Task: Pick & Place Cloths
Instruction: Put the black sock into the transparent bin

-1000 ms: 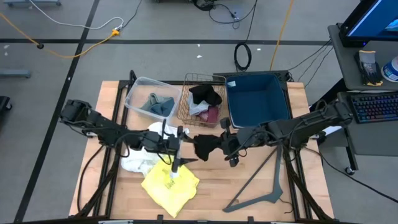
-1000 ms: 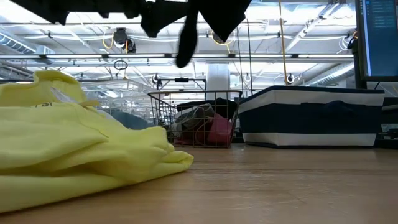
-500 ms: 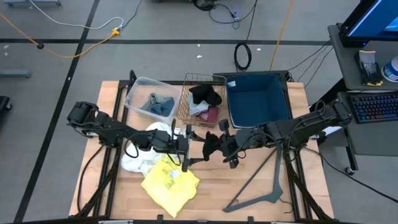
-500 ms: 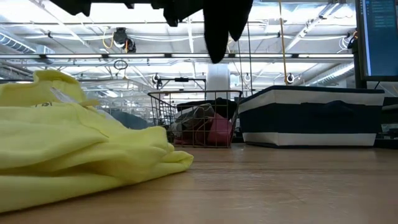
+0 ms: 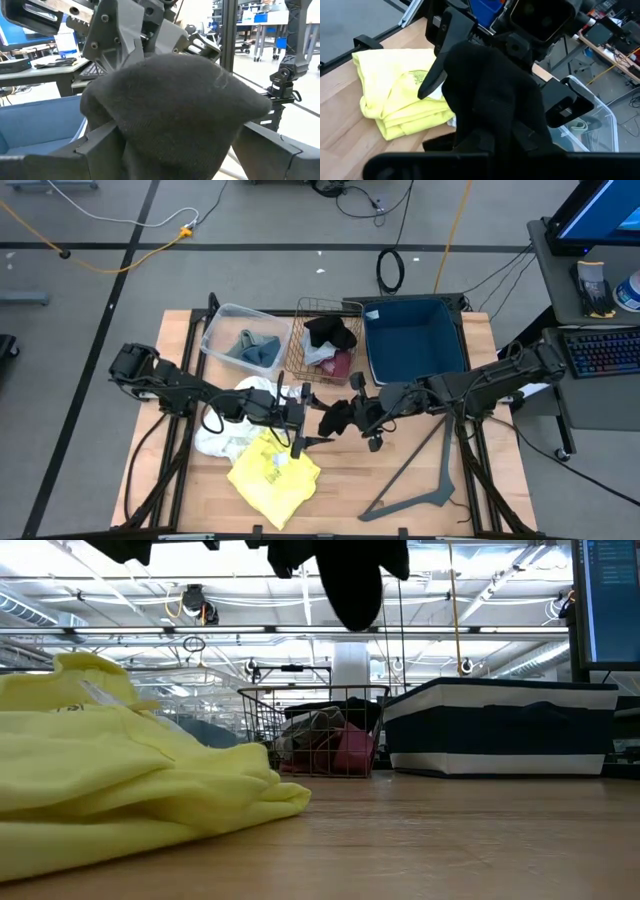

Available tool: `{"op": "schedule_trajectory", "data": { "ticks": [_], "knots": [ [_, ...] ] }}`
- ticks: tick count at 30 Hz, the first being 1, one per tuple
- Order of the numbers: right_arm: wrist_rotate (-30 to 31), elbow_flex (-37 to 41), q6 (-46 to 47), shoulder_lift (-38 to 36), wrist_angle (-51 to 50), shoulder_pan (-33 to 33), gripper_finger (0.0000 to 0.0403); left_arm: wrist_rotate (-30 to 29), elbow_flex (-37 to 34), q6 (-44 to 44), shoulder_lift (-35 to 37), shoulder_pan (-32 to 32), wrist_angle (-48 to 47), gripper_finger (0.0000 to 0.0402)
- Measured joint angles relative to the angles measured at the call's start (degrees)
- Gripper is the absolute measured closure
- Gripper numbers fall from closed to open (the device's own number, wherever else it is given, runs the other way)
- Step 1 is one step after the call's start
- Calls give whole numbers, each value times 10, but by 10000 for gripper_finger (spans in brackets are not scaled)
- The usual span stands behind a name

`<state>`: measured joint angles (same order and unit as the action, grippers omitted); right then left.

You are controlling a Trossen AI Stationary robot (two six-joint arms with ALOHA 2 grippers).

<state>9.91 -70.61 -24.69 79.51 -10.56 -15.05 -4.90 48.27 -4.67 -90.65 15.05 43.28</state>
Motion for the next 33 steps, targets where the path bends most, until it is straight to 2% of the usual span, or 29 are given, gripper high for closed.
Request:
{"op": "schedule_trajectory", "data": {
  "ticks": [3,6,9,16,18,25,33],
  "knots": [
    [1,0,0,10,7,0,395,0,0,-1,0,0,-3,80],
    [-5,0,0,23,21,0,395,0,0,-9,0,-1,-5,122],
    [-25,0,-2,40,36,1,395,1,-1,-12,0,-3,-9,181],
    [-25,0,-1,51,45,1,382,3,-1,-18,0,-6,-47,346],
    [-25,0,-1,52,47,1,373,4,-1,-24,0,-7,-60,380],
    [-20,0,0,52,30,-12,328,-4,0,-24,0,-8,-104,382],
    [-5,0,73,52,-52,-33,254,-44,0,-10,20,-22,-173,385]
  ]
}}
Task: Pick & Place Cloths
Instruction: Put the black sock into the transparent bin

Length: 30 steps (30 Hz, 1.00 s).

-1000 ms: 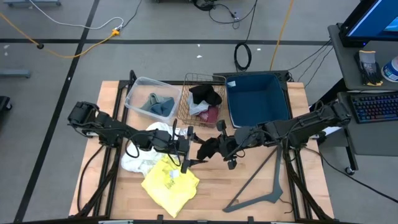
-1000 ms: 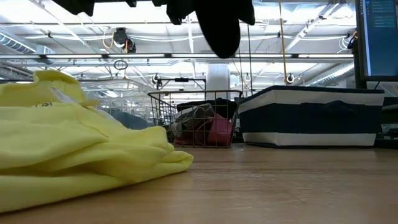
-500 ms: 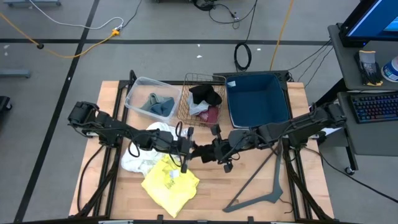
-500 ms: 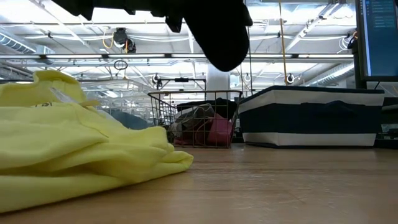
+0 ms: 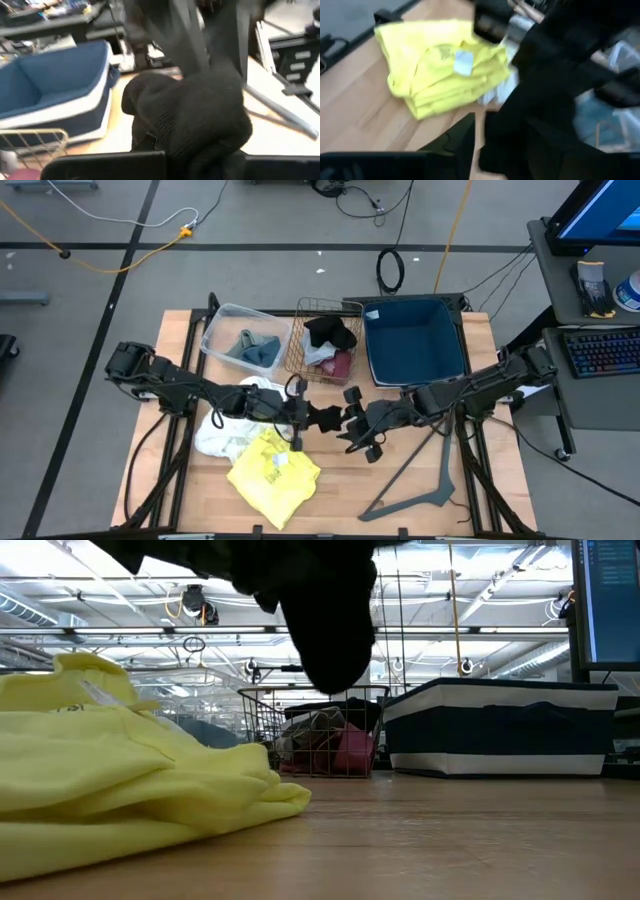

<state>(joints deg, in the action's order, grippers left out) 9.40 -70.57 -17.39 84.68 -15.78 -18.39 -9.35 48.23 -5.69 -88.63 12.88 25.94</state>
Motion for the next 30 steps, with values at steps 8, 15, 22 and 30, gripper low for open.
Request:
{"op": "schedule_trajectory", "data": {
  "ticks": [8,15,22,30],
  "knots": [
    [57,0,50,0,-111,-32,212,-77,0,0,53,-8,-76,385],
    [56,0,114,0,-187,-50,207,-151,1,-6,115,-13,-145,385],
    [54,0,192,0,-252,-62,206,-223,1,-6,172,-25,-218,385],
    [54,0,250,0,-303,-74,206,-277,0,-5,224,-73,-285,385]
  ]
}}
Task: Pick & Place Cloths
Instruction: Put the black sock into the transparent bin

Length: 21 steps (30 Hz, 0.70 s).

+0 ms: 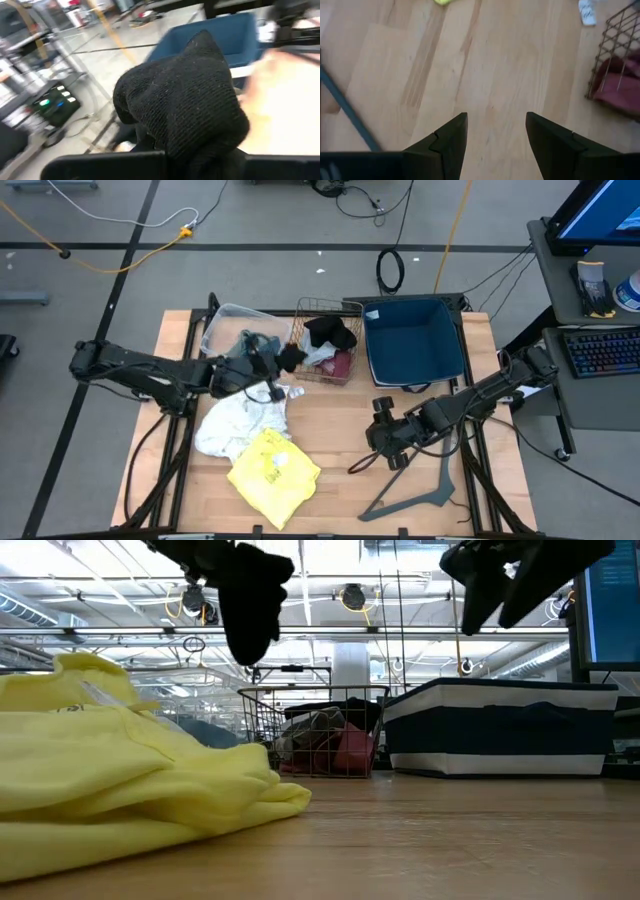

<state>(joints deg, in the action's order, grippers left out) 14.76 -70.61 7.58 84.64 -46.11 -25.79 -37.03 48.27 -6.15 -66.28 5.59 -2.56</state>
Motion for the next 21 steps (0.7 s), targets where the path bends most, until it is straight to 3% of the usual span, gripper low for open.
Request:
{"op": "schedule_trajectory", "data": {
  "ticks": [10,21],
  "knots": [
    [0,0,8,0,-5,-15,206,-7,0,-4,22,-137,-40,385],
    [0,0,7,0,-5,-15,206,112,0,57,22,-293,-151,385]
  ]
}}
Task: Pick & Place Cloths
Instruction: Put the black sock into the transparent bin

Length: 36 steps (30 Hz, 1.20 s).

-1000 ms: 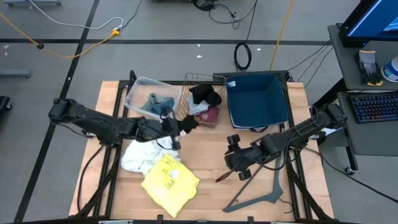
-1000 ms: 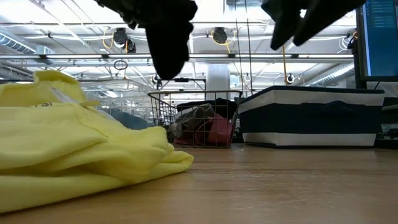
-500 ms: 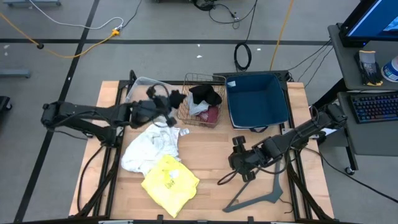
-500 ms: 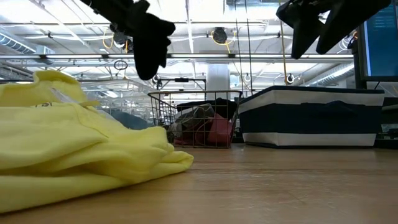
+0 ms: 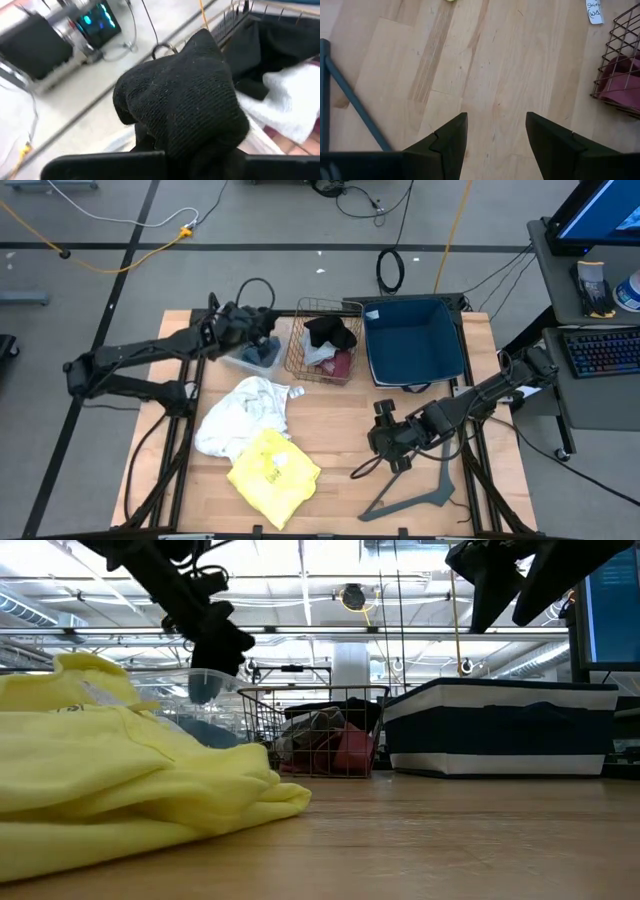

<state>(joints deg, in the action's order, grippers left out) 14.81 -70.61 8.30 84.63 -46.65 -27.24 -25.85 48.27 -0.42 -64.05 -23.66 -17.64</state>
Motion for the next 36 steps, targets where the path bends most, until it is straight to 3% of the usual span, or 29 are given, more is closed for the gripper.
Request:
{"op": "schedule_trajectory", "data": {
  "ticks": [6,14,31,36],
  "knots": [
    [1,0,-2,0,0,0,206,80,0,38,0,-42,-59,385],
    [1,0,-4,0,1,0,206,142,0,80,0,-70,-129,385],
    [1,0,0,0,1,0,206,269,0,136,-101,-131,-145,372],
    [1,0,0,0,1,0,206,273,0,147,-118,-141,-157,372]
  ]
}}
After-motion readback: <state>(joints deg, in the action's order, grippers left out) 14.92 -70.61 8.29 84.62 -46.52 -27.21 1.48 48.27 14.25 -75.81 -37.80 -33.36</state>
